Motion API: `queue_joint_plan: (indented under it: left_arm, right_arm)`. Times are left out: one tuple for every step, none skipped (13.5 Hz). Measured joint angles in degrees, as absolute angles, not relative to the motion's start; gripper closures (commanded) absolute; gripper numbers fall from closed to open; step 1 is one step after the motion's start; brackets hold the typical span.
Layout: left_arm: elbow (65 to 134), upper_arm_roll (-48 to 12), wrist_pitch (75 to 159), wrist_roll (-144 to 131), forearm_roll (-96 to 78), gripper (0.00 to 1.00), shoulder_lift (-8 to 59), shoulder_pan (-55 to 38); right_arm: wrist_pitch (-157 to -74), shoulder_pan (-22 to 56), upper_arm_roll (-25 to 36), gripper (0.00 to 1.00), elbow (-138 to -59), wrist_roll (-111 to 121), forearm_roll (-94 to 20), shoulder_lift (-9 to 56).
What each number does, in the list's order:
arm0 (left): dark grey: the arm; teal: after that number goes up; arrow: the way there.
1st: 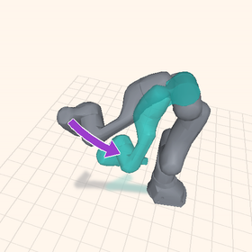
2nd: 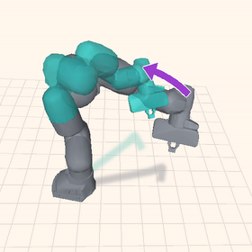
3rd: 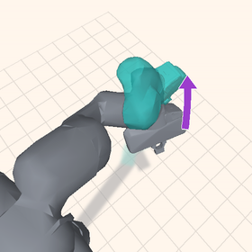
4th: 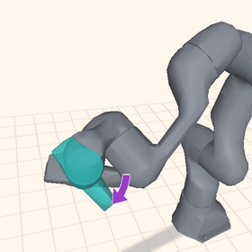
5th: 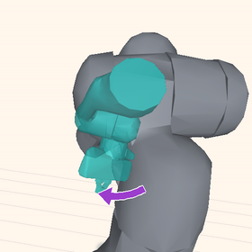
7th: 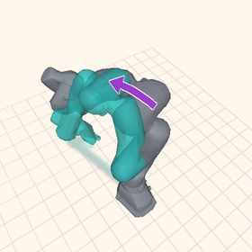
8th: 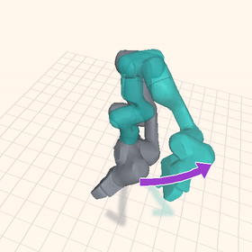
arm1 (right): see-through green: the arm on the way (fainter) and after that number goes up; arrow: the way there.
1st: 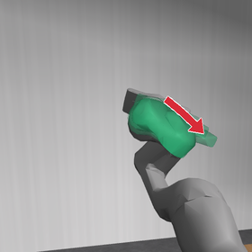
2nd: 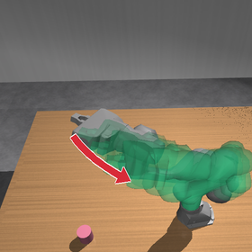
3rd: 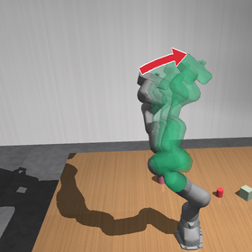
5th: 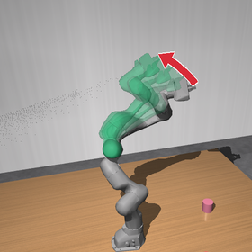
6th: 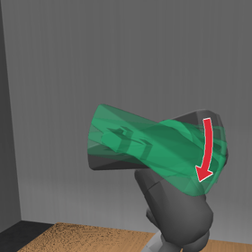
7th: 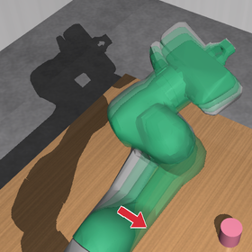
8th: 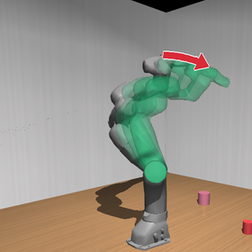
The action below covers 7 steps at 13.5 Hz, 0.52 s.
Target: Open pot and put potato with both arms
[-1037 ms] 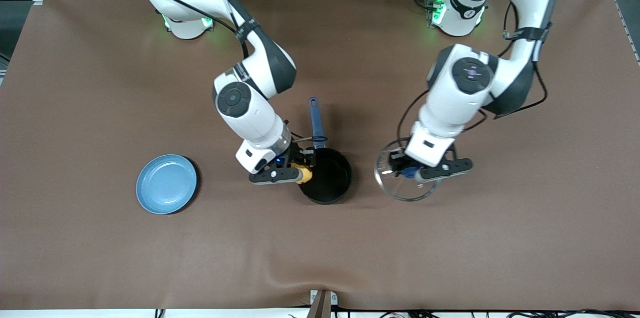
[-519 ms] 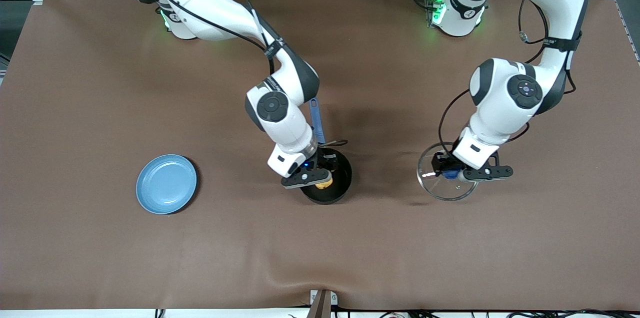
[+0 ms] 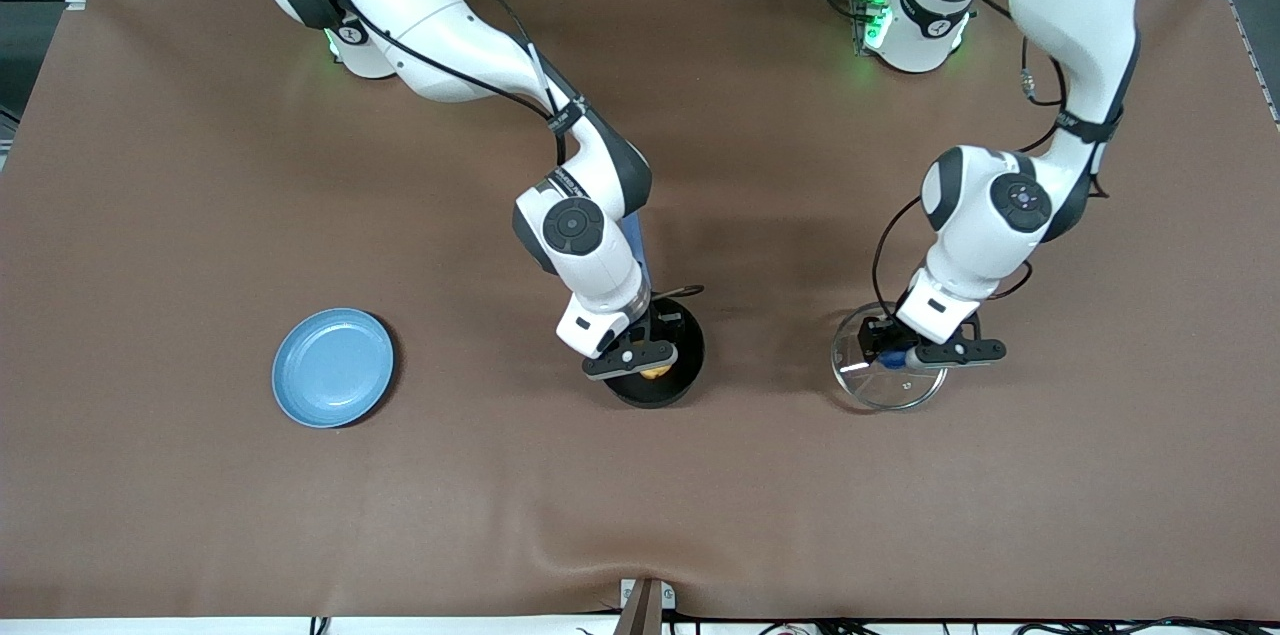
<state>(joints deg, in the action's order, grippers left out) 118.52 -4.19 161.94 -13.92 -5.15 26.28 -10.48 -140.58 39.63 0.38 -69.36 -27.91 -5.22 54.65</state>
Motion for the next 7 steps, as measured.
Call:
queue_joint_plan:
  left_arm:
    - [118.52,-4.19,162.31,-13.22,-5.15,0.98,26.88,-10.44]
    - [118.51,-4.18,162.38,-12.71,-5.15,0.98,27.15,-10.37]
    - [118.51,-4.17,162.38,-12.40,-5.15,0.98,27.24,-10.27]
    - [118.51,-4.16,162.38,-12.28,-5.15,0.95,27.24,-10.16]
    - [118.51,-4.16,162.38,-12.15,-5.15,0.82,27.26,-10.08]
    - [118.51,-4.16,162.38,-11.96,-5.15,0.79,27.34,-10.04]
    - [118.52,-4.16,162.38,-11.56,-5.15,0.69,27.49,-10.03]
  right_arm:
    - [-141.17,39.88,0.50,1.00,-69.35,-27.98,-5.22,55.31]
    - [-141.70,40.13,0.59,1.00,-69.31,-28.12,-5.22,55.87]
    - [-142.29,40.37,0.67,1.00,-69.31,-28.42,-5.21,56.39]
    - [-142.79,40.50,0.71,1.00,-69.30,-28.71,-5.20,56.74]
    - [-143.07,40.54,0.73,1.00,-69.25,-28.79,-5.20,56.95]
    - [-143.12,40.54,0.77,0.70,-69.17,-28.82,-5.20,57.04]
    - [-143.12,40.55,0.84,0.15,-69.04,-28.83,-5.20,57.06]
